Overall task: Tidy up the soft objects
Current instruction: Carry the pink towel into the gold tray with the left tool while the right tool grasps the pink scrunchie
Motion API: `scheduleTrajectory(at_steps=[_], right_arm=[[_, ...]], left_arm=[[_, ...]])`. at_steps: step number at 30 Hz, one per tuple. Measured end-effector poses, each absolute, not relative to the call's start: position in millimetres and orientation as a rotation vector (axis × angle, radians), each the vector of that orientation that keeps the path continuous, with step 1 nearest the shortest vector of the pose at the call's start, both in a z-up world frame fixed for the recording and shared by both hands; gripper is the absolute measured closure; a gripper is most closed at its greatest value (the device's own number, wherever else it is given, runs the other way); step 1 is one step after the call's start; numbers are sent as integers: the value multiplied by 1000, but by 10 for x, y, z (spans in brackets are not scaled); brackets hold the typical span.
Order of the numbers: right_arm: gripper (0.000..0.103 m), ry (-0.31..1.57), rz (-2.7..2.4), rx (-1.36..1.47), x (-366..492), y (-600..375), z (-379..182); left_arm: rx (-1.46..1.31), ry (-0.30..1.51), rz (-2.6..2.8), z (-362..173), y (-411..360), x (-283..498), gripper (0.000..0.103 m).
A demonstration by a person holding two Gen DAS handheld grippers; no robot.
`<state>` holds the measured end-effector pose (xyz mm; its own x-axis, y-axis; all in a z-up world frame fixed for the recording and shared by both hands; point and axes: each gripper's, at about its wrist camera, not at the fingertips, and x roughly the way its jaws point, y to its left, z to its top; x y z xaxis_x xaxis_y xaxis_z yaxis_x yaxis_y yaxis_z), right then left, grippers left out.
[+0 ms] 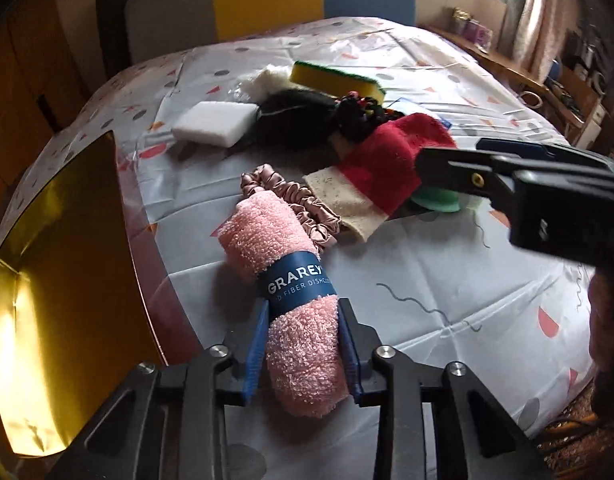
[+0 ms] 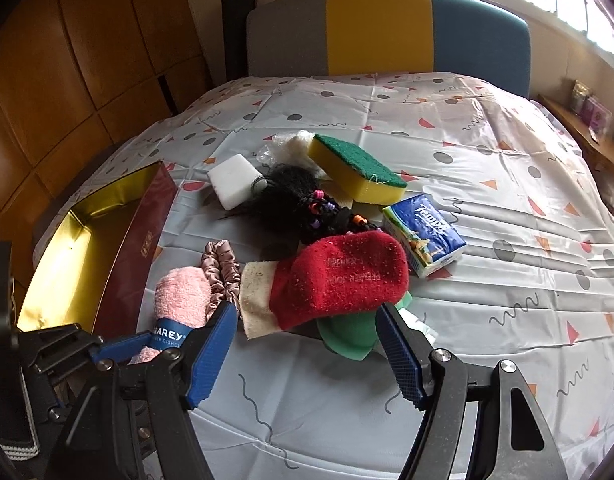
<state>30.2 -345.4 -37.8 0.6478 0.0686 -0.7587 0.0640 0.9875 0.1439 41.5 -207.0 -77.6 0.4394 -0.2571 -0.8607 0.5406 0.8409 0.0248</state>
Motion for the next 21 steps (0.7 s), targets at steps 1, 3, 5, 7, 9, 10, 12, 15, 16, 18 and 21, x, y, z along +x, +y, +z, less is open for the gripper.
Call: scheduleTrajectory(at_steps=[1,3,5,7,9,10,12,15,16,18,21], right_arm=[[30,865,2,166,299,-3460,-375],[30,861,8,170,295,-3464,-368],[30,861,22,172,305,-3447,-360],[32,867,43,153,328,-3376,-355],[34,879,72,114,372,-3256,-360],[34,891,88,92,421,-3177,-371],[34,907,108,66,513,-3071,-405],[34,944,144,38,735,-2915,-474],[34,951,153,23,795,-2867,-495],[34,972,168,-19,937,-2746,-548],[34,1017,186,-95,1154,-2546,-679]], left_arm=[[310,999,-517,-763,-2038,403,73],[293,992,-552,-716,-1939,338,74],[290,973,-587,-653,-1829,236,74],[271,964,-624,-595,-1720,146,74],[256,947,-656,-528,-1594,51,74],[248,939,-667,-499,-1553,16,74],[214,916,-698,-402,-1428,-55,74],[142,878,-717,-224,-1223,-115,74],[115,866,-714,-165,-1142,-125,74],[55,844,-696,-47,-948,-95,74],[-7,838,-618,13,-695,66,74]])
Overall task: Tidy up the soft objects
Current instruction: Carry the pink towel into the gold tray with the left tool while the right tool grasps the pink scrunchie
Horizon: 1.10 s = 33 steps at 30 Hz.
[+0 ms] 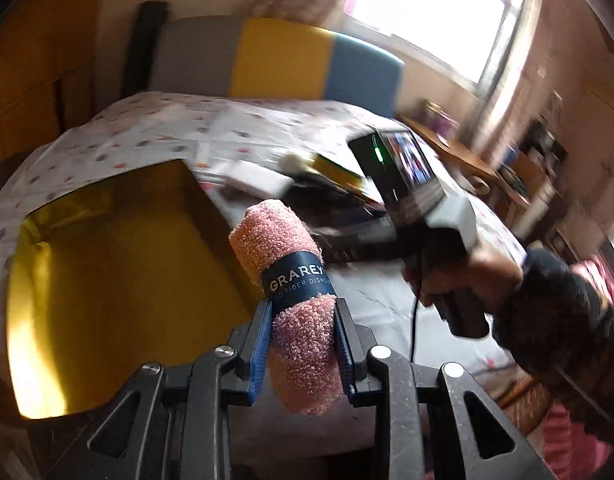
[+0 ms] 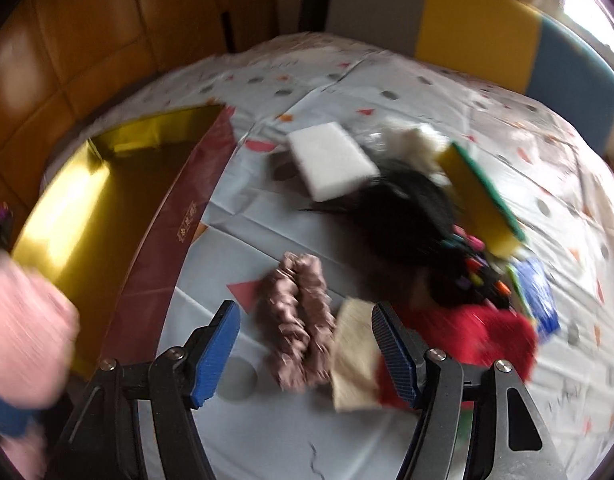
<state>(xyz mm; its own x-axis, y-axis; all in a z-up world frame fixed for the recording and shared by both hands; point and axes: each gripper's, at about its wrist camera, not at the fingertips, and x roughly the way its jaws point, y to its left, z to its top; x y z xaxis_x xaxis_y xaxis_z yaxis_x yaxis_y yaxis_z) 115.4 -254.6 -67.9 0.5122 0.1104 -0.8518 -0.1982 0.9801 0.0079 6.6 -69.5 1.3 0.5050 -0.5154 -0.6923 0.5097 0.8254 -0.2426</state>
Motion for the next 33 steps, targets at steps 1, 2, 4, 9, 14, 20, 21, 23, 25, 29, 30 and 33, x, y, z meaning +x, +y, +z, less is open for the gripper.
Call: scheduleTrajectory(at_steps=[1,2,4,9,14,20,21,23,25,29,30,33], right_arm=[[34,1032,182,-116,1198,-2509,-725],[34,1062,181,-140,1255,-2459,-802],[45,1105,173,-175,1314,-2386,-933],[72,1108,207,-165,1255,-2307,-918],[72,1136,206,-120,1289,-2372,-916],[72,1135,192,-149,1313,-2294,-944],[72,1132,191,-149,1311,-2295,-943],[72,1128,192,-152,1326,-2300,-947],[72,1119,190,-156,1310,-2300,-945],[72,1110,185,-157,1294,-2293,-942],[72,1108,185,-155,1281,-2291,-941],[72,1097,186,-146,1251,-2300,-939]], left_arm=[[-22,841,-571,7,-598,157,74],[-34,851,-542,-7,-528,230,74],[-68,875,-493,-47,-354,416,74],[-94,912,-410,-172,-133,955,74],[-127,930,-390,-244,-252,1439,73],[-131,962,-393,-326,-474,1819,72],[-128,963,-398,-342,-506,1870,72],[-131,963,-396,-376,-554,1956,67],[-139,982,-390,-404,-576,2013,62],[-160,1002,-366,-393,-522,1909,58],[-155,1000,-350,-380,-487,1854,58],[-137,981,-296,-319,-349,1613,58]])
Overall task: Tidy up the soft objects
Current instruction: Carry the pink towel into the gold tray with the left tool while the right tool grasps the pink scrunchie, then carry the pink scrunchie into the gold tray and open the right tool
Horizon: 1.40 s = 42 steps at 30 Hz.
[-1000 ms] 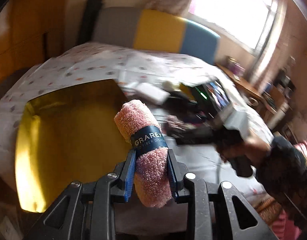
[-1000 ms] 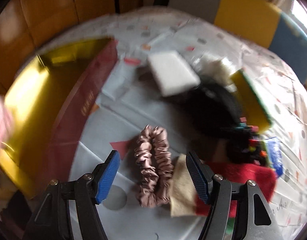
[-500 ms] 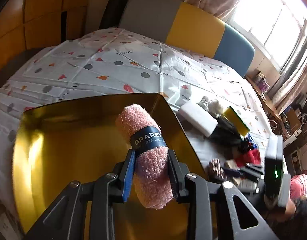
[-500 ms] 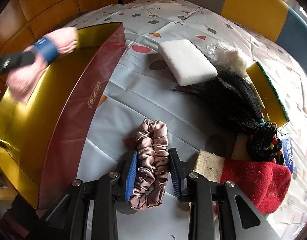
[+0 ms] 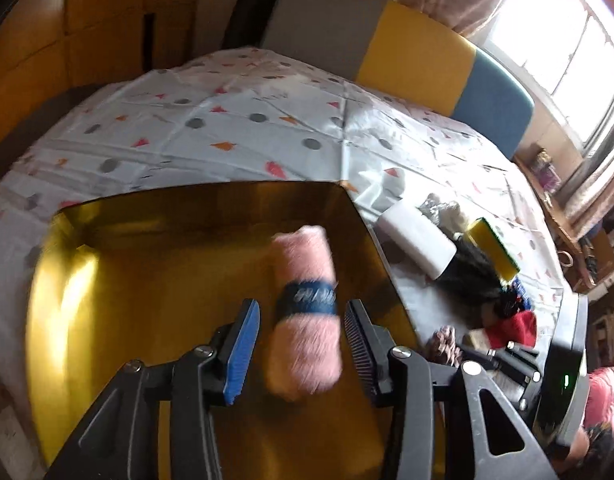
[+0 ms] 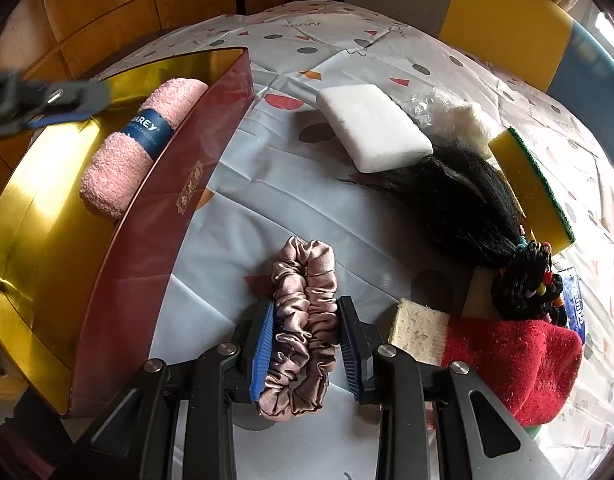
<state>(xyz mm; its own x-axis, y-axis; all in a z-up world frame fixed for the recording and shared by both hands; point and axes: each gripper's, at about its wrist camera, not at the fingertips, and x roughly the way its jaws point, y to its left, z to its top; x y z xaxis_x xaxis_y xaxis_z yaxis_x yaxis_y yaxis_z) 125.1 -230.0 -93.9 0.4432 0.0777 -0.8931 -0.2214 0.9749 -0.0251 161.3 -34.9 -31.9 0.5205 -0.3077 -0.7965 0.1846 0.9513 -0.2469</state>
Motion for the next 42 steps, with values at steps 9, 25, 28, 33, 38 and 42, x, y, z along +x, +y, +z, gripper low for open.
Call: scheduleTrajectory(at_steps=[9,25,28,33,38,42], right_arm=[[72,1037,148,-118,1145,-2309,-928],[74,1012,48,-51,1027,-2268,-893],[78,1024,38,-8,1002,-2296,-873],[81,1008,27,50,897,-2329,-806],[82,942,39,105,777,-2349,-561],[82,867,87,114,717,-2221,-267]], left_arm=[[-128,917,-173,-227,49,869,58],[-123,884,-114,-282,263,454,57],[-126,890,-117,-300,277,435,57],[-133,886,-112,-304,305,414,57],[-139,881,-109,-303,321,406,57],[-141,882,-107,-307,324,405,57]])
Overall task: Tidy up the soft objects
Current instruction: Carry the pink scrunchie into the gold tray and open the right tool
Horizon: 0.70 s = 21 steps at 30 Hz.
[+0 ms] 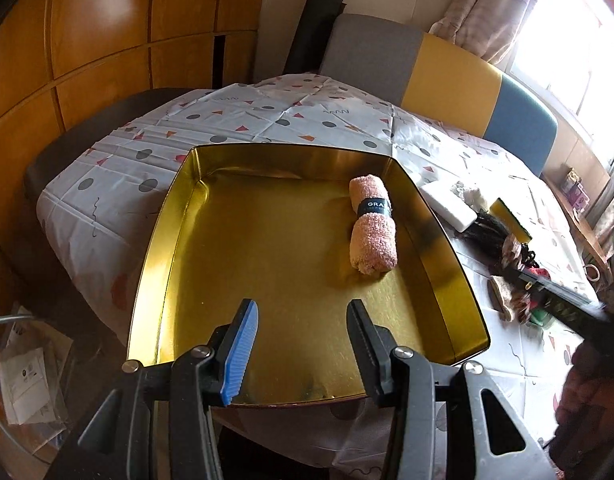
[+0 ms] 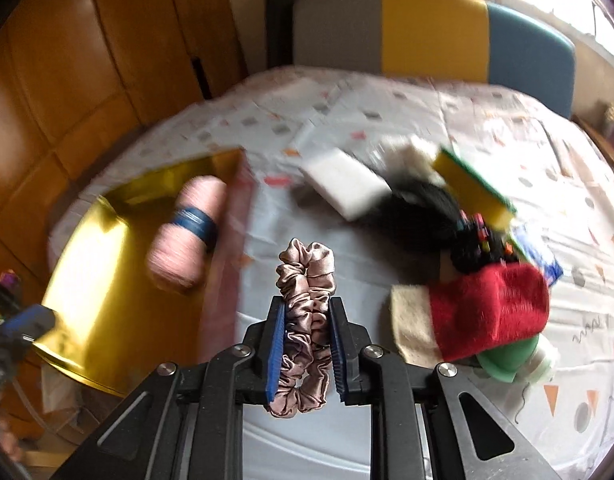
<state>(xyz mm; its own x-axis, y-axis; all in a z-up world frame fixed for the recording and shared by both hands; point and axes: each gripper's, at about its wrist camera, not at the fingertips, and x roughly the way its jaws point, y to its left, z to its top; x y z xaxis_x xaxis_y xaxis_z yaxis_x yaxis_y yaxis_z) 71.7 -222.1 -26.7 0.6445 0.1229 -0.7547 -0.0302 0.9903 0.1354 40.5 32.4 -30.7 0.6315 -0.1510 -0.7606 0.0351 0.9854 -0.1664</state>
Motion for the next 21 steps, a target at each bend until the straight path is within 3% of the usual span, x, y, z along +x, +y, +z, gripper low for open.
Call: scheduleTrajectory(at_steps=[7,21], right_arm=[[82,827,236,86,699,-1730,-66],[81,950,314,2,800,-1226,-441]], left_arm=[[-138,883,-99,-314,343,412,56],[-141,896,-79,-376,388,442,56]])
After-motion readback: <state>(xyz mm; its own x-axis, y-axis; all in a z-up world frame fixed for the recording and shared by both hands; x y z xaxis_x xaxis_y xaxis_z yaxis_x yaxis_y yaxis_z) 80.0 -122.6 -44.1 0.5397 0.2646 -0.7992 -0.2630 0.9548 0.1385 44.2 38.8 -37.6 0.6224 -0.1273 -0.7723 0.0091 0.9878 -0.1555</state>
